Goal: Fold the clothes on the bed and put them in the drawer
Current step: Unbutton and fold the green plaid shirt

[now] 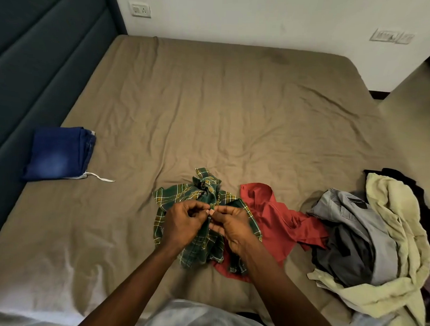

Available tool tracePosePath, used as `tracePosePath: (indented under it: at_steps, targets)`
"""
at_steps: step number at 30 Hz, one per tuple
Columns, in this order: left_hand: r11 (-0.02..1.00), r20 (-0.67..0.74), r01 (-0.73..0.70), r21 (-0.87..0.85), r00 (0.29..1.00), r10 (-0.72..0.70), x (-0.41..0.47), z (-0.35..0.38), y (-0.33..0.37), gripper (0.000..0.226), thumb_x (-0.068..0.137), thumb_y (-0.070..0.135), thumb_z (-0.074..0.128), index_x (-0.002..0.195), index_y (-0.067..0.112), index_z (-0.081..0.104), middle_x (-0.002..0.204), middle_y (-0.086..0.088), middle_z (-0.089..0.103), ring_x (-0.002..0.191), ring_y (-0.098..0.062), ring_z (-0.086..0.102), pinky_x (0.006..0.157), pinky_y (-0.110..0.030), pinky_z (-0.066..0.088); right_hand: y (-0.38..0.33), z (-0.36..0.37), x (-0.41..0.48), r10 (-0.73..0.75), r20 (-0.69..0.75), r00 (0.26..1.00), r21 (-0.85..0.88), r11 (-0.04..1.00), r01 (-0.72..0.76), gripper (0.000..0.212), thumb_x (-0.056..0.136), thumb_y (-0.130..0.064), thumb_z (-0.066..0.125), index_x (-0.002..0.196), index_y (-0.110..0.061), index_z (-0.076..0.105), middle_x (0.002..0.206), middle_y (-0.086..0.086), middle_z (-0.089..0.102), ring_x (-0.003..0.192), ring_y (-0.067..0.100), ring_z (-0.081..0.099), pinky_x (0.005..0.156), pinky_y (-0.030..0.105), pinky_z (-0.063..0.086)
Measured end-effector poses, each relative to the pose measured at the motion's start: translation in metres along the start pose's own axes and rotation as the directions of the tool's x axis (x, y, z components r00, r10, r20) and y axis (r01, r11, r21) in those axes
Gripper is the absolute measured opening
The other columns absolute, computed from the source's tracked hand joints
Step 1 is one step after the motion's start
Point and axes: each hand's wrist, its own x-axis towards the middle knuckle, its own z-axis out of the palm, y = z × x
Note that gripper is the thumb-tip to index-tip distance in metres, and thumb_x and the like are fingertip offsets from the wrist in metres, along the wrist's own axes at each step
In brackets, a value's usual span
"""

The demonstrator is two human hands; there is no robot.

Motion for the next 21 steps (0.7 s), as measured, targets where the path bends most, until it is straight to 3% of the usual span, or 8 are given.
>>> tracePosePath:
  at_steps: [4,8,11,15,19,21]
  targets:
    - [1.0,-0.03,0.018,0.0,0.999,-0.018,0.001,0.002,0.004,0.015,0.081,0.018,0.081,0.086,0.031,0.076,0.075,0.019,0.073,0.07,0.0,0.069,0.066,-0.035,0.061,-0.002,-0.002,0.005,-0.058,-0.009,0.998,-0.095,0.994,0.056,0.012,0.089,0.007,0.071,0.088,-0.005,0.072,0.084,0.009,0.074,0.084,0.021,0.072,0.08,0.041,0.063]
    - [0.997,-0.073,0.077,0.03,0.995,-0.075,0.004,0.005,0.011,0.019,0.079,0.017,0.082,0.082,0.032,0.071,0.07,0.014,0.071,0.066,0.003,0.067,0.066,-0.029,0.058,-0.002,-0.006,0.007,-0.139,0.033,0.99,-0.227,0.963,0.143,0.007,0.088,0.001,0.076,0.093,-0.003,0.074,0.089,0.013,0.074,0.089,0.026,0.072,0.083,0.043,0.063]
    - [0.996,-0.009,0.082,0.023,0.997,-0.082,0.008,0.005,0.017,0.021,0.087,0.012,0.076,0.089,0.032,0.075,0.076,0.014,0.074,0.07,0.003,0.069,0.068,-0.027,0.06,-0.01,-0.012,0.007,-0.257,0.063,0.964,-0.414,0.873,0.26,0.007,0.084,-0.005,0.081,0.09,-0.006,0.077,0.088,0.012,0.077,0.081,0.02,0.073,0.078,0.037,0.063]
    - [0.998,0.123,0.06,0.006,0.991,-0.061,0.009,0.002,0.026,0.027,0.092,0.008,0.067,0.107,0.03,0.07,0.089,0.008,0.077,0.071,0.007,0.067,0.058,-0.009,0.045,-0.021,-0.019,0.012,-0.328,0.071,0.942,-0.631,0.717,0.297,0.013,0.083,-0.009,0.083,0.08,-0.019,0.075,0.074,0.0,0.074,0.068,0.015,0.07,0.071,0.037,0.063]
    - [0.976,0.221,0.111,-0.186,0.973,-0.068,0.008,0.001,0.02,0.031,0.097,0.009,0.066,0.12,0.029,0.06,0.095,0.007,0.08,0.091,-0.007,0.074,0.079,-0.035,0.059,-0.027,-0.022,0.02,-0.255,0.08,0.964,-0.68,0.693,0.24,0.011,0.091,-0.006,0.074,0.088,-0.014,0.066,0.068,0.002,0.067,0.062,0.016,0.068,0.071,0.046,0.064]
    - [0.961,0.235,0.136,-0.239,0.969,-0.079,0.008,0.002,0.017,0.034,0.098,0.005,0.064,0.122,0.028,0.06,0.098,0.005,0.08,0.094,-0.013,0.075,0.082,-0.042,0.06,-0.026,-0.023,0.024,-0.236,0.107,0.966,-0.72,0.652,0.239,0.014,0.094,-0.006,0.068,0.092,-0.019,0.062,0.069,0.002,0.069,0.061,0.019,0.072,0.072,0.051,0.063]
